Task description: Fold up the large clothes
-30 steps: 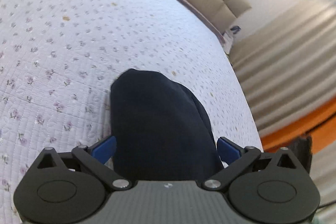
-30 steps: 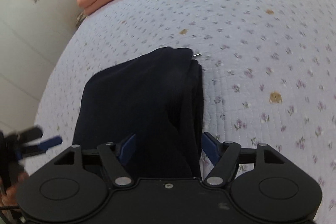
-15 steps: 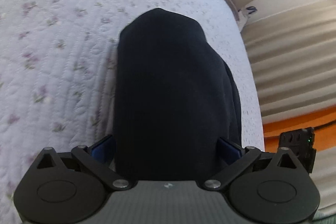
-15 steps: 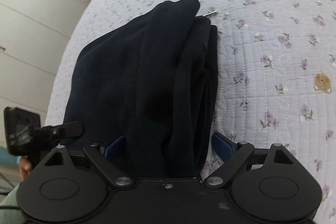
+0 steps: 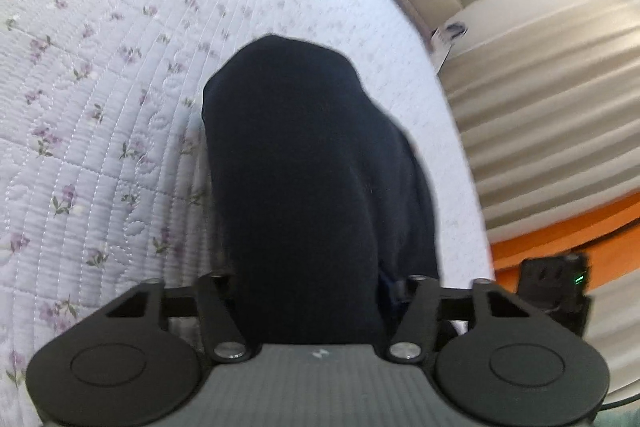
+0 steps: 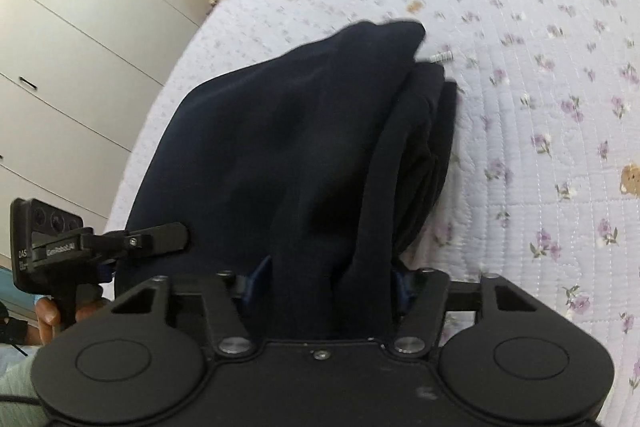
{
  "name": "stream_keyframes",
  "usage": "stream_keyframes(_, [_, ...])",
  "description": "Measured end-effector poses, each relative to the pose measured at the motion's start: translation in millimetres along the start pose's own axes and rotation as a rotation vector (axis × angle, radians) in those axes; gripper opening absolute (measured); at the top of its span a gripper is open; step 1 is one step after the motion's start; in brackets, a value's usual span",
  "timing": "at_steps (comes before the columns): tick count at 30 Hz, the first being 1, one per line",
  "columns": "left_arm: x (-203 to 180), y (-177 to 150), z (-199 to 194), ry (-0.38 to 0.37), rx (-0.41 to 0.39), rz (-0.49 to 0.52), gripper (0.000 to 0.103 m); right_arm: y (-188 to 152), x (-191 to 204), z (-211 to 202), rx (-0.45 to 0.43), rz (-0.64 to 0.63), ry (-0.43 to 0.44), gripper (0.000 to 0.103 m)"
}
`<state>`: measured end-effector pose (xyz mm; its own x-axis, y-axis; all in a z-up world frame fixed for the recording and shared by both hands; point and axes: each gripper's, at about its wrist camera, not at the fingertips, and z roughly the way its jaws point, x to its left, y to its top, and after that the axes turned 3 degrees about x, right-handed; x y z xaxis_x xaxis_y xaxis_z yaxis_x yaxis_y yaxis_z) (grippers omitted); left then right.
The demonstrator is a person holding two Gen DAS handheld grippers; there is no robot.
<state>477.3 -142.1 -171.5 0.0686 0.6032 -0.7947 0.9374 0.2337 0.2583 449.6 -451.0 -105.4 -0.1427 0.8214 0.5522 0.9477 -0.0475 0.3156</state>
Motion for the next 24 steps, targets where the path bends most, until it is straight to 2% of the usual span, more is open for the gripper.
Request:
stream_keyframes(2, [-5.9,-3.9,-17.9,-0.044,-0.027,-0.015,0.051,-0.8,12.8,-13.2,-0.015,0.002,0.035,0.064])
stream_keyframes(5, [-21.6,-10.0,-54.8,-0.068,-0.072,0.007,0.051,-7.5,46.6,-36.2,-0.042,-0.037,0.061,0.064])
stream_keyframes(8, [-25.4,-14.4,-99.2,-0.119,-0.116,-0.024,0.051,-18.3,83.3,-53.1,-0.060,-0.070,0.092,0.064])
stream_keyframes(12, [-30.6,-23.8,-158.6,-0.114,-0.128,0.007,0.051,-41.5,133.4,-53.1,-0.056,-0.111,0.101,0.064])
stream_keyframes(16, [-10.7,-33.9,-204.2,-0.080,-0.095,-0.002,0.052,-71.0,163.5,-28.8,-0.021,-0.082,0.100,0.064])
stream_keyframes(19, [21.1,-48.6,-219.1,-0.026,-0.053,-0.045,0.055,-94.9,176.9,6.9,0.031,-0.056,0.053,0.064])
stream_keyframes(21, [46.2,-60.9,-222.2,0.048,-0.022,-0.033,0.060,-110.3,178.2,34.2,0.055,-0.049,0.013,0.064])
stream_keyframes(22, [60.1,-66.7,-221.1,0.105,-0.014,-0.037,0.066,-119.3,176.2,50.9,0.058,-0.043,-0.026,0.065])
stream_keyframes(24, [99.9,-74.6,-214.0,0.191,0.013,-0.105,0.070,-131.5,167.7,76.1,0.087,0.010,-0.088,0.076])
